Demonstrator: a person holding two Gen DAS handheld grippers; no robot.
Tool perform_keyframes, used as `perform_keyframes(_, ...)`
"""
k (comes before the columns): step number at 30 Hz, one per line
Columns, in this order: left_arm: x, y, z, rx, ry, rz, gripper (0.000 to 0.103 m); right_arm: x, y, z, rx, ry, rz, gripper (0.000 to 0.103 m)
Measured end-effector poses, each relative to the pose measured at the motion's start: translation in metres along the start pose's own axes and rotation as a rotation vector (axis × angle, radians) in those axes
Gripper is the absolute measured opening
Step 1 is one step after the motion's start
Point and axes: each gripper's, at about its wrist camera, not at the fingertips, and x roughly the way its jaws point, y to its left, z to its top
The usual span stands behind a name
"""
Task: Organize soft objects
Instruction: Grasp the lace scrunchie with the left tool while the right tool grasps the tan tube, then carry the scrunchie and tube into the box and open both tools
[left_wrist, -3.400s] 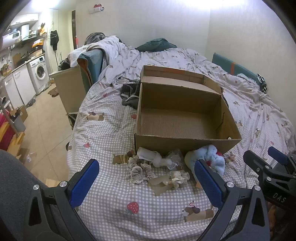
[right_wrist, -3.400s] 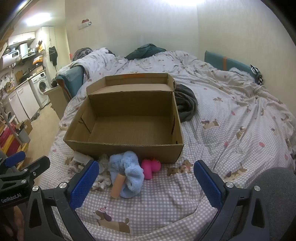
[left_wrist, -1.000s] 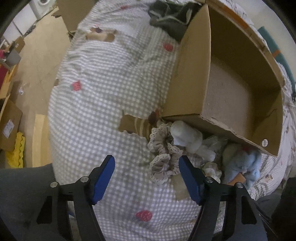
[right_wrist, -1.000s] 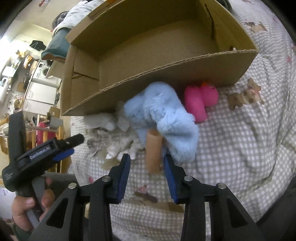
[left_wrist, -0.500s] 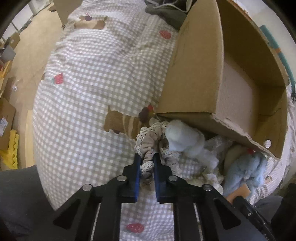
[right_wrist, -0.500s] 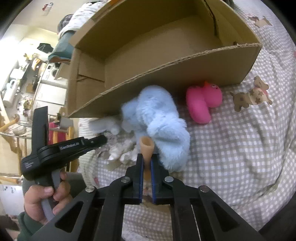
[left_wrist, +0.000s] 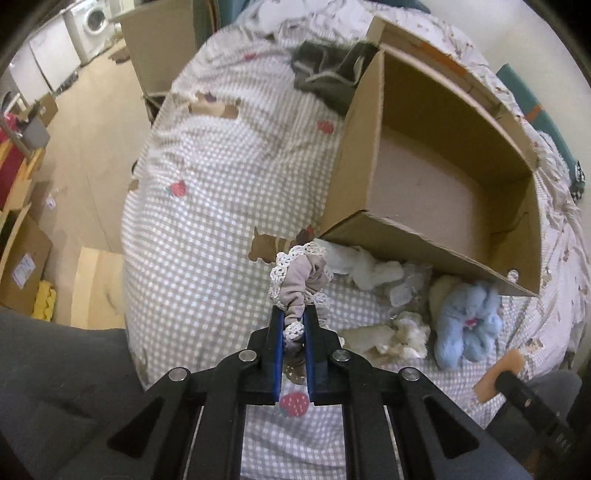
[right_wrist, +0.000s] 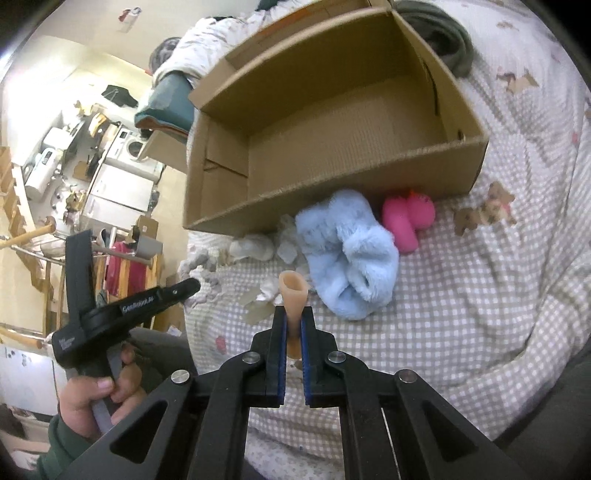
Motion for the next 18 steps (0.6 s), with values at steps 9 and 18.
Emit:
perform_keyframes(9,-0.042,-0.029,0.013,0.048,-0.184,-0.006,0.009,-0.041,0.012,0.017,-0.072,-0.095,-0.004,0.008)
perform_keyframes(18,-0.055,-0.067,0.069,0.148,-0.297,-0.019,0.009,-0.069,0.026,0.066,-0.135,-0.218,-0.018,0.008)
